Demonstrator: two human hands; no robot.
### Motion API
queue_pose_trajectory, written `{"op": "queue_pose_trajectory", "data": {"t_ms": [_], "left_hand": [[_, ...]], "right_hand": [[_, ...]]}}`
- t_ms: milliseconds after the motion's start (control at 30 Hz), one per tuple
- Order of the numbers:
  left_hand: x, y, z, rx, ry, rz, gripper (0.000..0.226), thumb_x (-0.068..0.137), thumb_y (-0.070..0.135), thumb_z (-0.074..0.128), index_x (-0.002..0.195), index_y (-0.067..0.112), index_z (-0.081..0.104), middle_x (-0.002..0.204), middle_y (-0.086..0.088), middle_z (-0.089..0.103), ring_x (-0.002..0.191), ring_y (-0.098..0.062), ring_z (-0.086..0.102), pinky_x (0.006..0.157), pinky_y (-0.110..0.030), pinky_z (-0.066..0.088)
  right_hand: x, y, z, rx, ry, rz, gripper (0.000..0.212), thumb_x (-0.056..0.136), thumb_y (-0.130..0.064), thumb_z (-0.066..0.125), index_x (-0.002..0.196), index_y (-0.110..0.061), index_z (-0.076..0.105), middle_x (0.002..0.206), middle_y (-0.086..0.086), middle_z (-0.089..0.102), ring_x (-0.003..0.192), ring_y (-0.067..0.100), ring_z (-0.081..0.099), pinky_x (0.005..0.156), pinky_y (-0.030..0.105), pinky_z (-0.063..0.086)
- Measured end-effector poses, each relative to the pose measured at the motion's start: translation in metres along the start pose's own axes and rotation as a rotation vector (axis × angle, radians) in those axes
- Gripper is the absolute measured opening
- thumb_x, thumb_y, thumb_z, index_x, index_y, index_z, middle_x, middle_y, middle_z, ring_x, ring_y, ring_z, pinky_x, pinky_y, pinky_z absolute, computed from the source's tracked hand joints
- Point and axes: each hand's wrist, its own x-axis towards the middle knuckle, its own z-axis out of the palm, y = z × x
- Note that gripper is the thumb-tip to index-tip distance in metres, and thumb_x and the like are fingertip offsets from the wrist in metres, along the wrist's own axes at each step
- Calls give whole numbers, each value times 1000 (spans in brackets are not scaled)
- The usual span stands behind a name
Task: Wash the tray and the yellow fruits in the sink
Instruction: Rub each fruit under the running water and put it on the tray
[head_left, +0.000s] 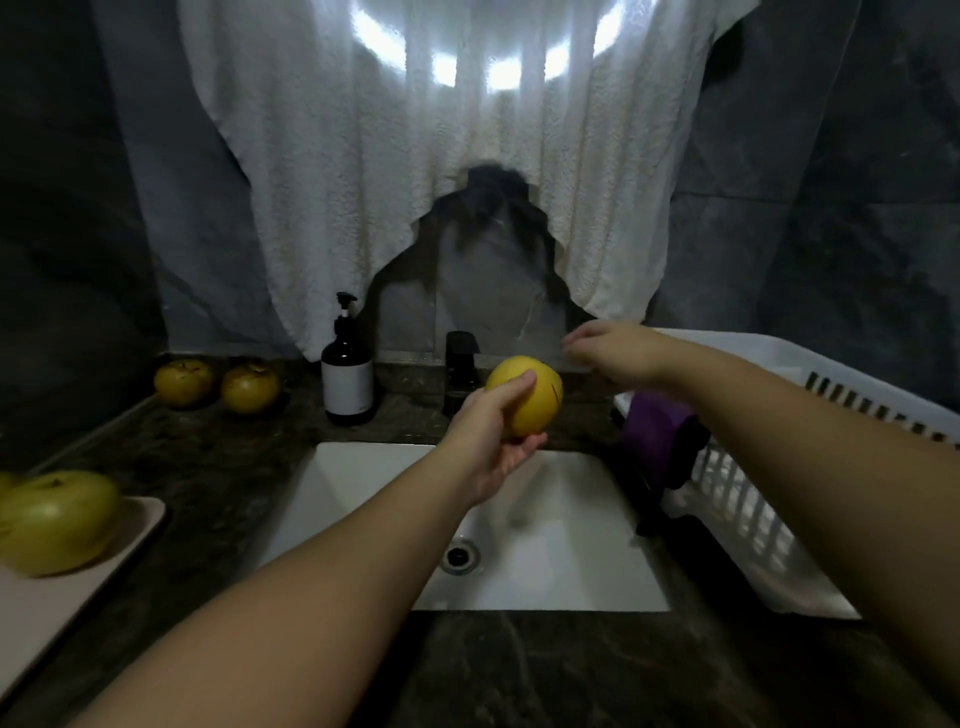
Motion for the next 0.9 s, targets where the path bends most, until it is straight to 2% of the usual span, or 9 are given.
{"op": "queue_pose_trajectory", "data": {"t_ms": [67, 133, 200, 300, 400, 500, 633, 767, 900], "left_hand": [[-14, 11, -20, 9, 2, 30, 55, 92, 40, 74, 139, 18, 57, 121, -16, 62, 89, -27, 68, 52, -22, 55], [-31, 23, -45, 46, 22, 79, 49, 92, 42, 73, 132, 16, 61, 113, -13, 69, 82, -23, 72, 55, -22, 56], [-49, 36, -70, 123, 66, 157, 47, 92, 38, 76, 129, 15, 61, 108, -12, 74, 80, -21, 76, 60, -23, 57], [-81, 56, -114, 221, 144, 219, 47, 90, 25, 80, 130, 19, 55, 117, -14, 69, 92, -26, 74, 68, -26, 60], [-113, 71, -160, 289, 182, 205, 48, 89, 21, 79, 131, 26, 56, 127, -9, 67, 105, -26, 70, 74, -33, 61], [-145, 91, -202, 210, 281, 188, 47, 92, 36, 71, 136, 26, 57, 131, -7, 62, 110, -28, 65, 74, -38, 57], [-189, 124, -249, 91, 383, 214, 28, 100, 47, 56, 119, 28, 63, 109, -2, 62, 99, -26, 63, 78, -38, 55], [-229, 147, -299, 147, 460, 291, 19, 102, 36, 61, 112, 21, 67, 97, 1, 69, 105, -17, 63, 74, -27, 54], [-265, 166, -353, 199, 650, 335, 37, 100, 34, 64, 131, 12, 64, 115, -10, 64, 104, -24, 64, 78, -30, 59]], "right_hand": [[-6, -25, 29, 290, -251, 63, 42, 92, -57, 57, 116, -24, 64, 102, 8, 65, 88, 24, 58, 76, 37, 45], [-11, -47, 57, 303, -406, 101, 66, 78, -78, 59, 119, -26, 67, 108, 13, 75, 89, 25, 67, 70, 35, 51], [-15, -70, 86, 317, -452, 48, 63, 74, -80, 62, 110, -29, 72, 101, 11, 78, 81, 21, 68, 59, 29, 51], [-17, -111, 132, 345, -410, -73, 34, 81, -62, 68, 95, -32, 73, 85, 9, 73, 68, 18, 67, 53, 28, 48], [-17, -153, 176, 369, -279, -128, 46, 73, -54, 78, 109, -28, 65, 97, 8, 70, 75, 23, 72, 55, 35, 60], [-24, -193, 209, 320, -143, -200, 56, 74, -49, 82, 120, -35, 53, 105, -1, 61, 81, 18, 66, 42, 22, 50], [-41, -241, 253, 27, -125, -430, 95, 67, -57, 82, 147, -29, 38, 117, -5, 51, 101, 16, 54, 78, 26, 43], [-67, -296, 297, 131, -129, -576, 95, 59, -61, 83, 137, -27, 40, 121, -2, 57, 105, 17, 58, 82, 27, 41], [-82, -335, 341, 55, -222, -666, 101, 66, -52, 85, 151, -32, 34, 138, 9, 50, 123, 25, 56, 89, 24, 40]]}}
